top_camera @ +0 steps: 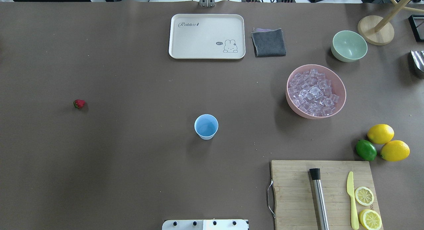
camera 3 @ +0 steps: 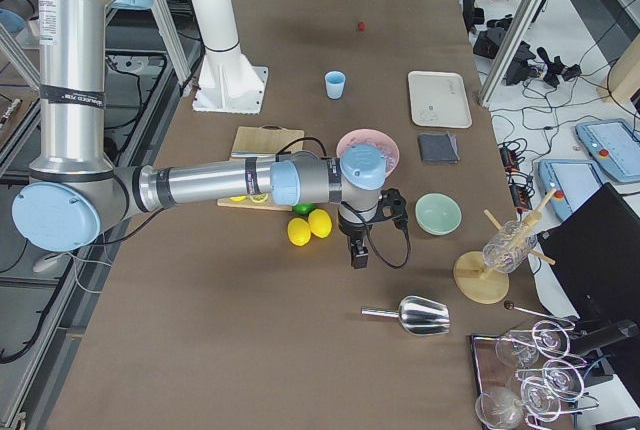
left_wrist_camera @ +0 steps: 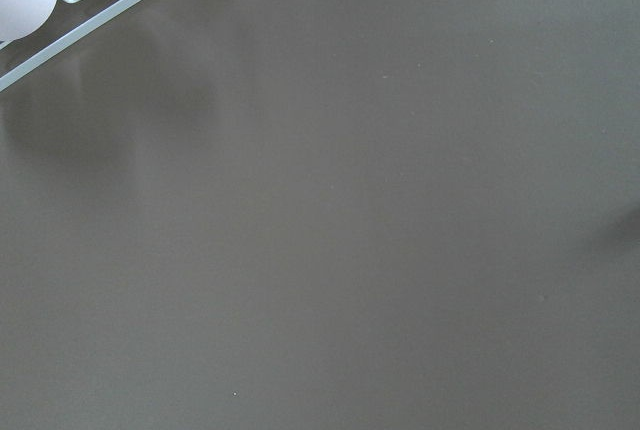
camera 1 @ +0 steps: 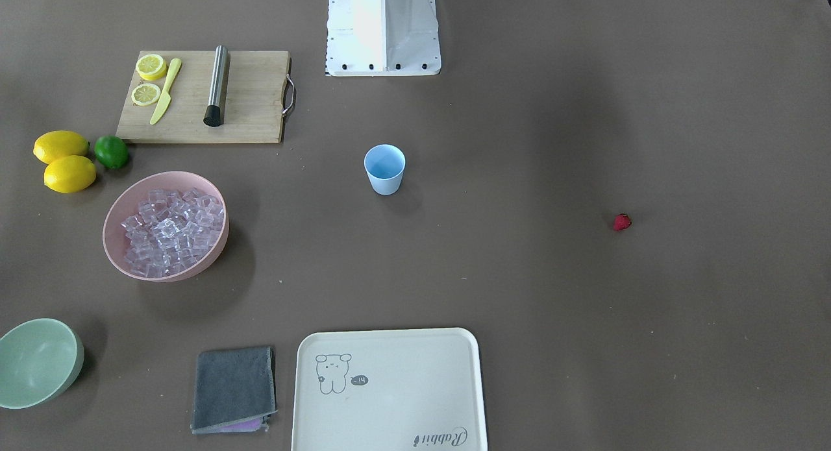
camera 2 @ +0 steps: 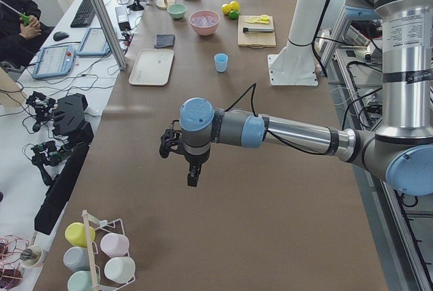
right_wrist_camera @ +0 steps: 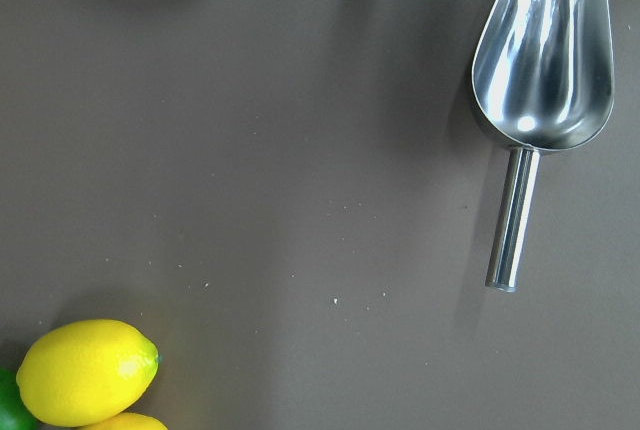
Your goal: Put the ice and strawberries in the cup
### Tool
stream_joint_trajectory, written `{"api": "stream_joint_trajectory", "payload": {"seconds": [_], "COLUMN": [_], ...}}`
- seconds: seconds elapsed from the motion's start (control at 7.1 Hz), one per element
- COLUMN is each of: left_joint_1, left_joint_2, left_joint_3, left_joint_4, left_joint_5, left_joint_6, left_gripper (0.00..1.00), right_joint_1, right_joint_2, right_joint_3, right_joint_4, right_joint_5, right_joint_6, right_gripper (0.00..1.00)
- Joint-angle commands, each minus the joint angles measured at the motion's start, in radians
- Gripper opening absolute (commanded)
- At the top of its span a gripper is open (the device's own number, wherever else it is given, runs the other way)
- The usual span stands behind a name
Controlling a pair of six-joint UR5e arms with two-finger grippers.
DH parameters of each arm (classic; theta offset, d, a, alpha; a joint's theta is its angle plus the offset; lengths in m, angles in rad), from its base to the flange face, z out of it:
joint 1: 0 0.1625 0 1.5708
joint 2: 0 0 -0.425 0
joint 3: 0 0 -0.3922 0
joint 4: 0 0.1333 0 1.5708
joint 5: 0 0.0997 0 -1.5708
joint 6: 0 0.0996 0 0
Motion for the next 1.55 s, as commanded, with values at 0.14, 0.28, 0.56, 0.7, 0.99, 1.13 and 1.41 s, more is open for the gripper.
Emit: {"api": "stream_joint_trajectory", "payload": {"seconds": [0.14, 0.28, 0.56, 0.7, 0.99, 1.13, 1.41], "left_joint_1": [0.004, 0.005, 0.005, 0.005, 0.005, 0.005, 0.005], "left_joint_2": [-0.003, -0.006, -0.009, -0.009, -0.006, -0.003, 0.003], "left_joint_3": [0.003, 0.003, 0.006, 0.003, 0.005, 0.011, 0.031], "left_joint_4": [-0.001, -0.001, -0.001, -0.005, -0.014, -0.045, -0.066], "left_joint_5": [-0.002, 0.000, 0.003, 0.001, 0.001, 0.003, 0.004], "left_joint_6": [0.000, 0.000, 0.001, 0.006, 0.003, 0.003, 0.000], "left_gripper": [0.97, 0.97, 0.97, 0.97, 0.98, 0.98, 0.97], "right_joint_1": [-0.001, -0.003, -0.036, -0.043, -0.134, -0.183, -0.362], "right_joint_2": [0.000, 0.003, 0.001, 0.004, 0.058, 0.108, 0.190], "right_joint_3": [-0.005, -0.005, -0.007, -0.014, -0.019, -0.007, 0.031], "right_joint_4": [0.002, 0.002, 0.071, 0.142, 0.164, 0.167, 0.289], "right_joint_5": [0.066, 0.068, 0.061, 0.064, 0.061, 0.061, -0.051], "right_joint_6": [-0.006, -0.006, -0.014, 0.000, 0.021, 0.075, 0.303], "right_gripper": [1.00, 1.00, 1.00, 1.00, 1.00, 1.00, 0.99]}}
